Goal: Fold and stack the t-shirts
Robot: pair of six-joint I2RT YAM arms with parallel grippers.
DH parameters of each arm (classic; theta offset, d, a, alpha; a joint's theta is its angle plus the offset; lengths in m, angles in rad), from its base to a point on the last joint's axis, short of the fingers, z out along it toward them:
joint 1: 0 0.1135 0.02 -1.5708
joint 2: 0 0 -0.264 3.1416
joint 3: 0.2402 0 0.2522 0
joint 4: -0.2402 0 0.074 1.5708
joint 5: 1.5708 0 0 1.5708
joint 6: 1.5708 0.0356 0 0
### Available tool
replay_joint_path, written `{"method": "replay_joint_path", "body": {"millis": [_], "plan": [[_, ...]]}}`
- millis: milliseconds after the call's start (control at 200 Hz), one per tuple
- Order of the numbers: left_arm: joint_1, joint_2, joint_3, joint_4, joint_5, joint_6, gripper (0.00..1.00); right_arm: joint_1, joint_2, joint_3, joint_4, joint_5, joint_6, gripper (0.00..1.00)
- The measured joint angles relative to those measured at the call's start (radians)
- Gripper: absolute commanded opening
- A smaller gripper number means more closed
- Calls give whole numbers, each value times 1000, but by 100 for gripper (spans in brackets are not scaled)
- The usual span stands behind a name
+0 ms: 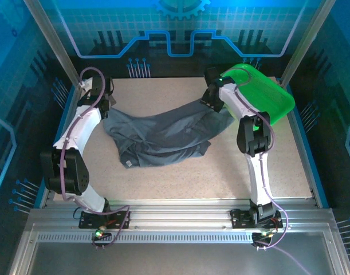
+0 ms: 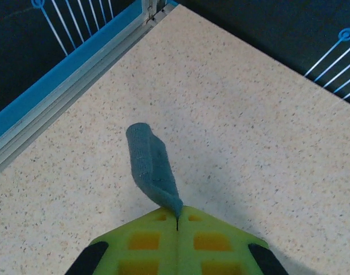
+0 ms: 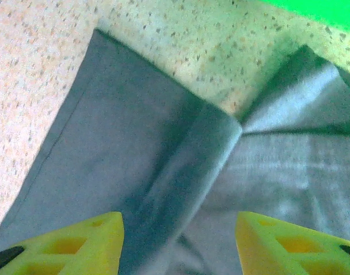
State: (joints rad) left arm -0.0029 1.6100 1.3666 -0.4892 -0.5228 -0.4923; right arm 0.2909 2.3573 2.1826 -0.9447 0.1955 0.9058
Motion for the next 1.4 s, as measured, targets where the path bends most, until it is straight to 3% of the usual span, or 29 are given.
{"method": "replay_joint_path", "body": {"millis": [420, 875, 975, 1401], "plan": [[1, -65, -134, -3, 61, -95, 0, -8, 243, 296, 76, -37, -142, 57], [1, -65, -165, 2, 211, -138, 0, 8, 431, 528, 61, 87, -291, 66], [2, -65, -165, 2, 223, -138, 0, 4, 438, 540, 55, 92, -280, 62], [1, -65, -166, 2, 253, -138, 0, -124, 410, 494, 71, 89, -261, 63]]}}
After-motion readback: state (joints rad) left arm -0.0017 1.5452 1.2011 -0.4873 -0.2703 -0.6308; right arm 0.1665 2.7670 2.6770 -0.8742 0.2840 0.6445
